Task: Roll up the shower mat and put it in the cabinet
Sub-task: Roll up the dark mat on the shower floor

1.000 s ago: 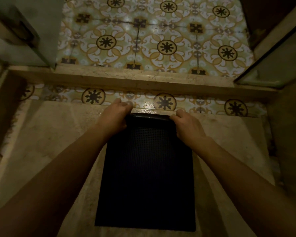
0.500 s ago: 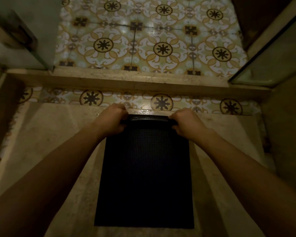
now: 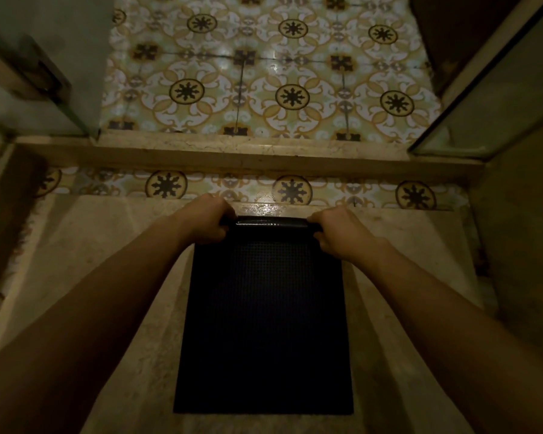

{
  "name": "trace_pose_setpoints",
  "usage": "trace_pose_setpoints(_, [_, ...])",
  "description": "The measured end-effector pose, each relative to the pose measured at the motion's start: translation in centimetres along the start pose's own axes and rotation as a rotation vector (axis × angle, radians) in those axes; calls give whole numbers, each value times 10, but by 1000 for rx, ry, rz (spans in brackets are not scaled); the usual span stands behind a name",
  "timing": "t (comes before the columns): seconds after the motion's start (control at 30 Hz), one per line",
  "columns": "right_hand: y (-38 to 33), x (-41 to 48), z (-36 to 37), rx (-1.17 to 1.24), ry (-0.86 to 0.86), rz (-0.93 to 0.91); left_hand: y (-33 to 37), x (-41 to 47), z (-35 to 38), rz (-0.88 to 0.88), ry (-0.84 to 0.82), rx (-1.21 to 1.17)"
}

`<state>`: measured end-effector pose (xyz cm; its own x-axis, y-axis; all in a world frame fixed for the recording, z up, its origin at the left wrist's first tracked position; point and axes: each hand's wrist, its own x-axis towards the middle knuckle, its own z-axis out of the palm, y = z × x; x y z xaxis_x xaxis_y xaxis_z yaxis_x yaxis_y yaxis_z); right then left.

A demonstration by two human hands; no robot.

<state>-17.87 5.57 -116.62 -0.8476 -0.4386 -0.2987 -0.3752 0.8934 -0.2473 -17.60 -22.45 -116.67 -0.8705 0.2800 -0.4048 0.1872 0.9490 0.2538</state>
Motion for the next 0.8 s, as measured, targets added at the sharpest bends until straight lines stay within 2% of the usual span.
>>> trace_pose_setpoints(0.1, [-3,1,0,17,37,53,3,-1,3,-16,61,5])
trace_pose_setpoints(0.2, [-2,0,3,-22,5,-2,8,-3,7,-26,152,80])
trace_pose_setpoints(0.4, [-3,-3,4,-43,-19,-17,7,-2,6,-37,-8,54])
trace_pose_setpoints(0.57, [-8,-1,4,-103,-11,30,16,-8,14,5,146,137])
trace_pose_setpoints(0.73, [-7,-6,8,-92,-49,17,13,-12,10,-13,25,90])
trace_pose_setpoints(0.8, [-8,-7,8,-104,-45,31,15,-14,13,17,62,104])
